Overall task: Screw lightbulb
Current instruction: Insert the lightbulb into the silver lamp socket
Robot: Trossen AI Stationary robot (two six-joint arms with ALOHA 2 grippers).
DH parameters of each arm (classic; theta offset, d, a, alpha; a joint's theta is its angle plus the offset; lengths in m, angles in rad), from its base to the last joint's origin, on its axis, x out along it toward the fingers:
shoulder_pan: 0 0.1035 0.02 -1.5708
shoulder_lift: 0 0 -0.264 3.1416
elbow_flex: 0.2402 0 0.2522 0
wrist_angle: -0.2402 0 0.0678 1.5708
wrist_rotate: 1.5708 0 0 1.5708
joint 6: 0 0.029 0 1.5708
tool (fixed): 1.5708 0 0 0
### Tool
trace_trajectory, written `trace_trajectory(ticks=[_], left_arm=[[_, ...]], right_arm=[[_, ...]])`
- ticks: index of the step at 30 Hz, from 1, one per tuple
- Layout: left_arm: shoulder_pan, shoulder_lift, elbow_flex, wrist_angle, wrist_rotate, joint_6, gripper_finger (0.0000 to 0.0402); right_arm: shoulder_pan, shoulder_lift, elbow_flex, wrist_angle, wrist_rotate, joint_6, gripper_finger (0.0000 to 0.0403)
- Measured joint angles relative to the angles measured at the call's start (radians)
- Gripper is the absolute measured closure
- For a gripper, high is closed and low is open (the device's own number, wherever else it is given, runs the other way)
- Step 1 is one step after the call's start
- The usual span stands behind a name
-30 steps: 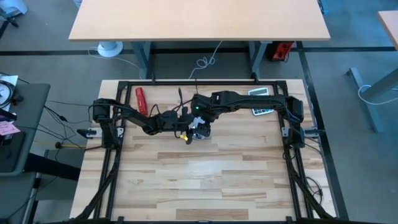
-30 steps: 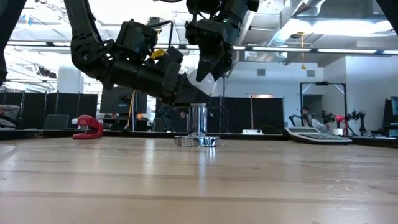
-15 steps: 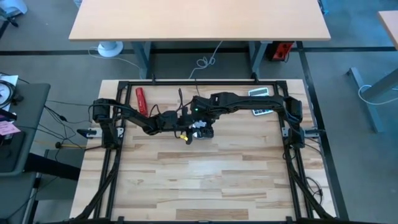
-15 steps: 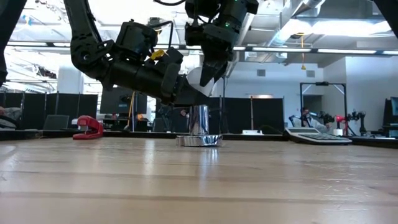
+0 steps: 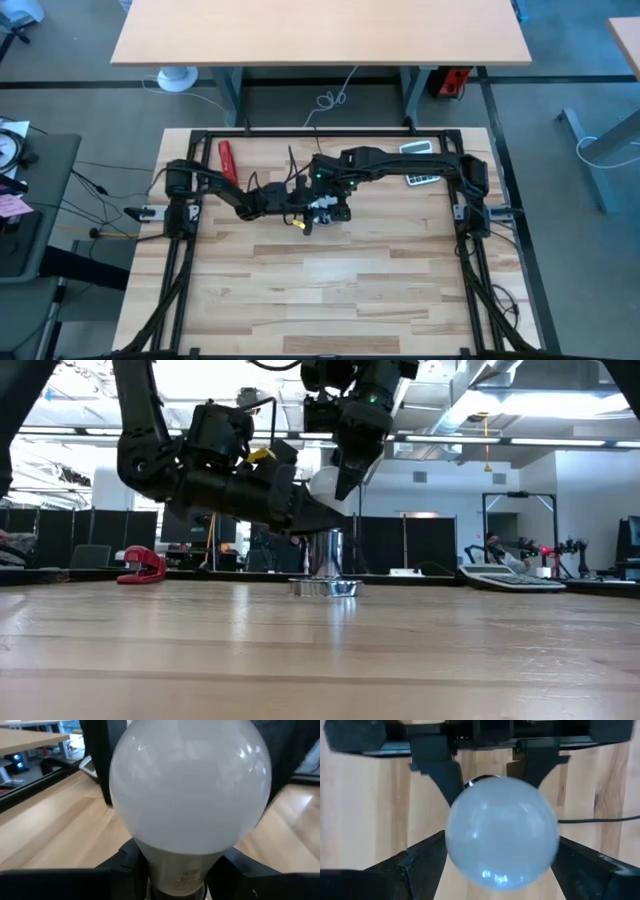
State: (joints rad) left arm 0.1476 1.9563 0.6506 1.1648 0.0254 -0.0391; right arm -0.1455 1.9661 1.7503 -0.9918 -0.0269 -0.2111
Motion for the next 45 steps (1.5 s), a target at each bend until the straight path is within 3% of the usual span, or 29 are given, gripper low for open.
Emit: trace_trajectory(ticks=[6,13,21,28,45], left_arm=[[-0.016,0.070,0.026,0.084,0.009,-0.023,0.0267],[-0.029,0.072,0.044,0.061,0.032,-0.013,0.0267],[-0.056,0.074,0.044,0.059,0.039,0.038,0.0267],[-0.062,0.075,0.044,0.059,0.039,0.046,0.0267],[-0.063,0.075,0.044,0.067,0.042,0.041,0.0267]], right_arm=[[0.001,-0.001,0.014,-0.036,0.003,-0.006,0.0065],[0.002,-0.004,0.091,-0.159,0.003,-0.051,0.0065],[0.020,-0.008,0.179,-0.258,0.019,-0.301,0.0065],[0.051,-0.002,0.177,-0.257,0.019,-0.394,0.0065],[0.075,0.039,0.176,-0.229,0.012,-0.384,0.0104]])
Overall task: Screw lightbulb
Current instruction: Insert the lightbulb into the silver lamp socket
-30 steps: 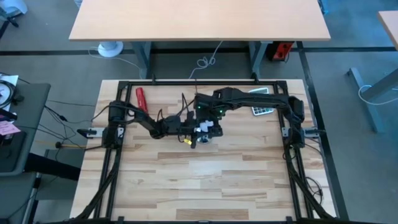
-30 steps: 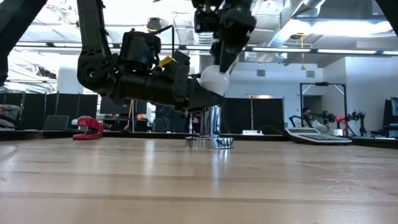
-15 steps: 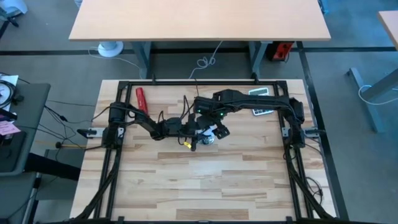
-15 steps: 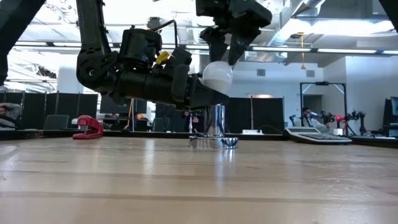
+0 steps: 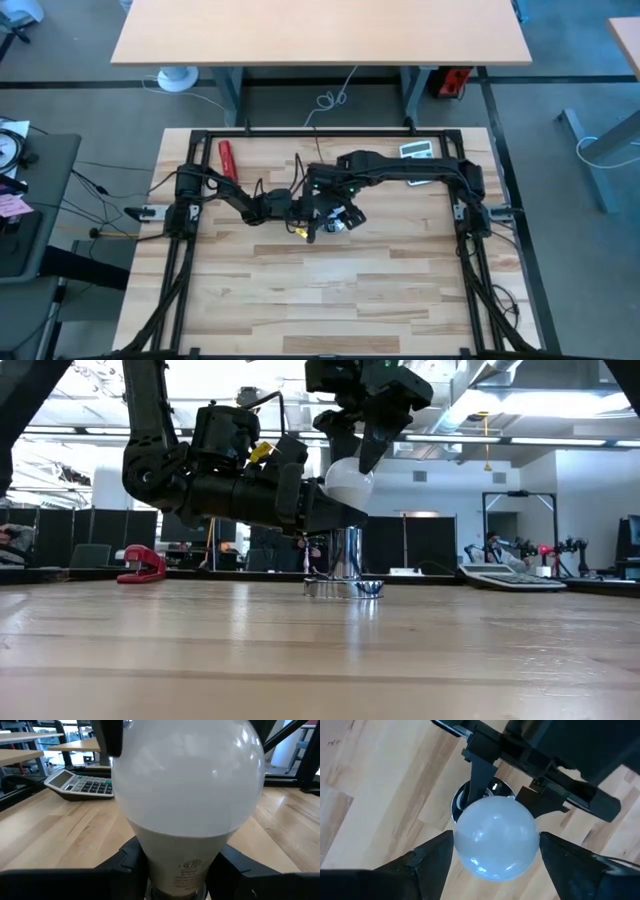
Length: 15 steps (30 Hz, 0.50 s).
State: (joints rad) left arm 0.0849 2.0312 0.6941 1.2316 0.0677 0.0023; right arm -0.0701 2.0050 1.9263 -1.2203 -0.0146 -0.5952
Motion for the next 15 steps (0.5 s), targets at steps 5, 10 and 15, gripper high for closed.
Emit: trace_trajectory(ticks=[5,10,15], left_arm=[[0.000,0.000,0.000,0.002,0.002,-0.004,0.0267],[0.000,0.000,0.012,-0.010,0.001,-0.021,0.0266],[0.000,0.000,0.018,-0.013,-0.003,-0.035,0.0266]], right_arm=[[-0.003,0.007,0.001,0.015,-0.002,0.060,0.0120],[-0.003,0.010,0.001,0.023,-0.009,0.208,0.0128],[-0.003,0.011,0.001,0.034,-0.009,0.444,0.0129]])
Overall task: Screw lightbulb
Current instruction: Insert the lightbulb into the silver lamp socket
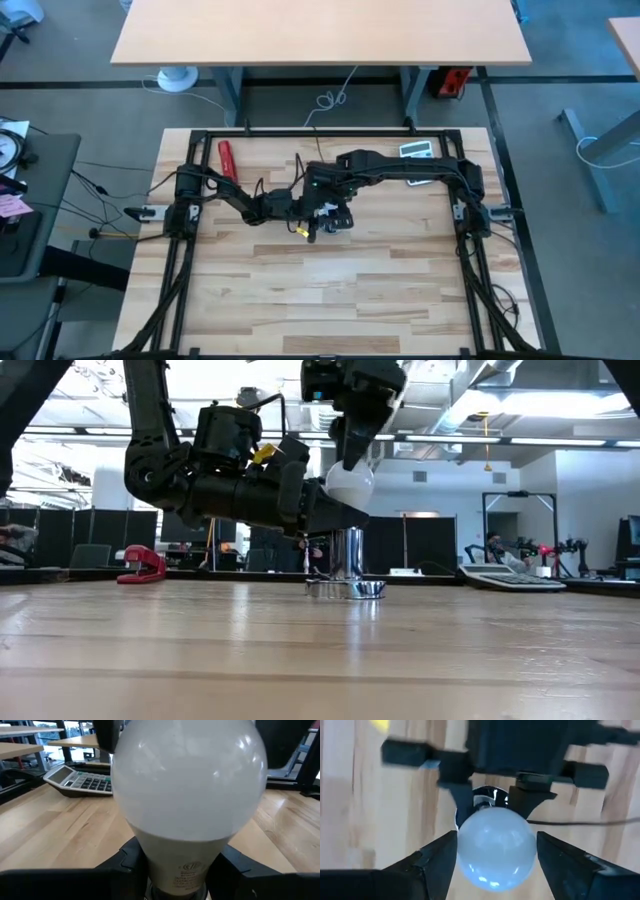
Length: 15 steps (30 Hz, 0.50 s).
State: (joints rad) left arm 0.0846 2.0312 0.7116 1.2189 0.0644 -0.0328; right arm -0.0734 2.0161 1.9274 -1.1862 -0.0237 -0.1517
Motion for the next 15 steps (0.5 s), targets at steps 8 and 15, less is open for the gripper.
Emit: trace_trajectory(ticks=[8,15], left_arm=[[-0.001,0.000,0.001,0.002,-0.001,-0.011,0.0266],[-0.001,0.000,0.001,0.000,-0.001,-0.006,0.0266]], right_arm=[[0.011,0.002,0.000,0.024,0.008,0.225,0.0129],[0.037,-0.017,-0.002,0.057,0.002,-0.008,0.0128]])
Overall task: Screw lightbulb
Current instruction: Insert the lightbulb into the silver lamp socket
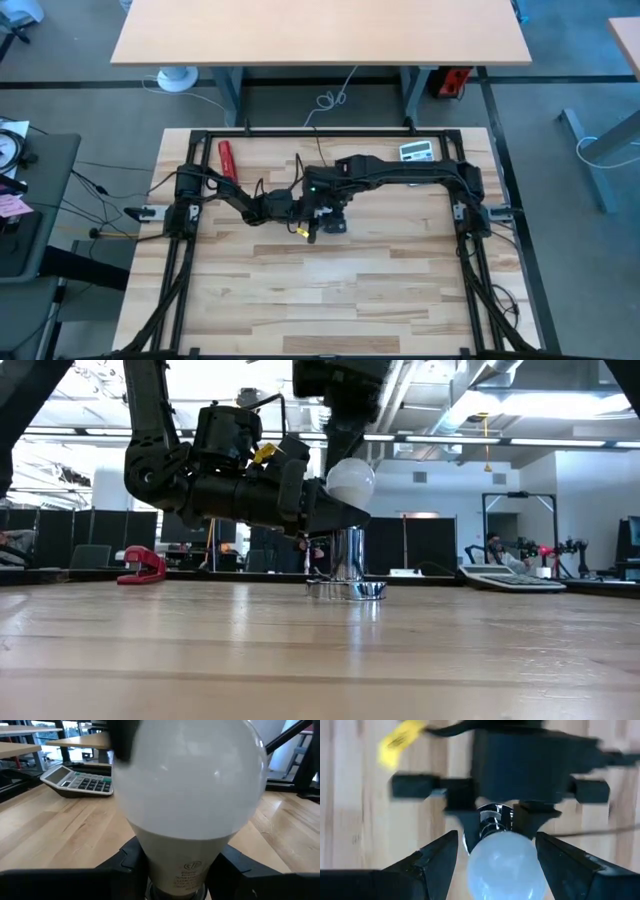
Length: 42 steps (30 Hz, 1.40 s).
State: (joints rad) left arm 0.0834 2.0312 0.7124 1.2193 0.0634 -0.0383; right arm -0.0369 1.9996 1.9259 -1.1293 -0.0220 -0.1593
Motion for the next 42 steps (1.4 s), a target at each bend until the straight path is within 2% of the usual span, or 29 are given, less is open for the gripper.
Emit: trace_trajectory(ticks=[4,9,12,15,27,33,42], left_arm=[[0.001,0.000,0.000,-0.001,-0.001,0.000,0.0266],[0.001,0.000,0.000,-0.003,-0.001,0.014,0.0266],[0.001,0.000,0.000,-0.004,-0.001,0.014,0.0266],[0.001,-0.001,0.000,-0.011,0.000,0.010,0.0266],[0.001,-0.001,0.000,-0.016,-0.001,0.013,0.0266],[0.001,-0.001,0.000,-0.018,0.002,0.018,0.0266],[0.001,0.000,0.000,-0.026,0.002,0.018,0.0266]], right_arm=[[0.014,-0.028,0.001,-0.041,0.025,-0.243,0.0127],[0.025,-0.019,0.000,-0.099,0.045,-0.710,0.0127],[0.026,-0.015,0.000,-0.089,0.063,-0.829,0.0127],[0.030,-0.013,0.000,-0.040,0.106,-0.836,0.0127],[0.018,-0.016,0.000,-0.022,0.111,-0.969,0.0127],[0.031,-0.016,0.000,-0.013,0.110,-0.860,0.0126],[-0.017,-0.018,0.002,-0.136,-0.002,-0.638,0.0126]])
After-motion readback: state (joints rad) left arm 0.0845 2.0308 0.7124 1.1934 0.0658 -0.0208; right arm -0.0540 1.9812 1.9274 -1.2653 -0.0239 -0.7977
